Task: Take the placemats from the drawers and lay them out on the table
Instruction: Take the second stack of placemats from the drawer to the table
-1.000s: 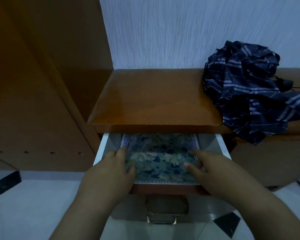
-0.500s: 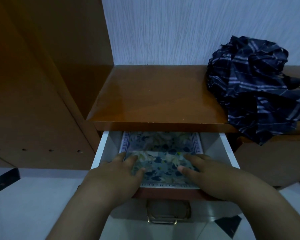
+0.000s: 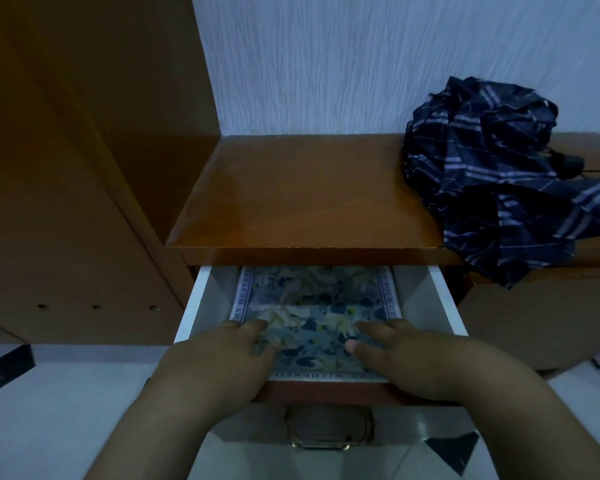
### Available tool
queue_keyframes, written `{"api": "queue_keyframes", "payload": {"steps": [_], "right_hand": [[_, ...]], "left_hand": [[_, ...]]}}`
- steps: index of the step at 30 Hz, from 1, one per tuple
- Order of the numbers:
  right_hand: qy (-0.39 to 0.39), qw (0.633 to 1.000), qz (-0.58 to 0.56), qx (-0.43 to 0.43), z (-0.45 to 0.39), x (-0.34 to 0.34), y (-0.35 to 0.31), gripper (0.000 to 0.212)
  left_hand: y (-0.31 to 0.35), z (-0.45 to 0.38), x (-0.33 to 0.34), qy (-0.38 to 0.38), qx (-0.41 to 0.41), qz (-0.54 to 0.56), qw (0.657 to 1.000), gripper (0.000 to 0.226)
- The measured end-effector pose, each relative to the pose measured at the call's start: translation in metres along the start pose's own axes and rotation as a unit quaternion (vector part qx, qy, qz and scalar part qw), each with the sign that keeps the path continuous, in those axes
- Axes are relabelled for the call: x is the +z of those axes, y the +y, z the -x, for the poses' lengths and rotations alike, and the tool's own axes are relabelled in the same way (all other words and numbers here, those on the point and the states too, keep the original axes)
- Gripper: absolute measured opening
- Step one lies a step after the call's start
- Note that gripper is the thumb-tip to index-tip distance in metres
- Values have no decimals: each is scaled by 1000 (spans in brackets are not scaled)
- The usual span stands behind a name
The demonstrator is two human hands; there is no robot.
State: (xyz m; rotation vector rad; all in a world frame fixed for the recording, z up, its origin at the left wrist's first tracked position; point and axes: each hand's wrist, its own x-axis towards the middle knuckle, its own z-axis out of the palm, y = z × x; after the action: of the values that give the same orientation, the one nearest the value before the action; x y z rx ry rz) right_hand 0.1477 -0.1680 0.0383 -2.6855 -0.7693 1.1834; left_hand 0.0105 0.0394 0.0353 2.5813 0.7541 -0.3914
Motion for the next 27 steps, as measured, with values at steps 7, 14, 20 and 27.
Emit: {"api": "queue_keyframes", "payload": {"steps": [7, 14, 20, 27], "right_hand": [[68, 997, -34, -17, 17, -6, -1, 63], [118, 990, -60, -56, 30, -11, 2, 48], [119, 985, -99, -69, 38, -24, 17, 64], [187, 974, -55, -116, 29, -22, 31, 50]], "left_hand": [[9, 11, -19, -20, 4, -76, 997, 58], [9, 14, -21, 4, 17, -83, 996, 57], [6, 11, -19, 16, 29, -71, 997, 56], [6, 11, -18, 26, 29, -61, 997, 55]]}}
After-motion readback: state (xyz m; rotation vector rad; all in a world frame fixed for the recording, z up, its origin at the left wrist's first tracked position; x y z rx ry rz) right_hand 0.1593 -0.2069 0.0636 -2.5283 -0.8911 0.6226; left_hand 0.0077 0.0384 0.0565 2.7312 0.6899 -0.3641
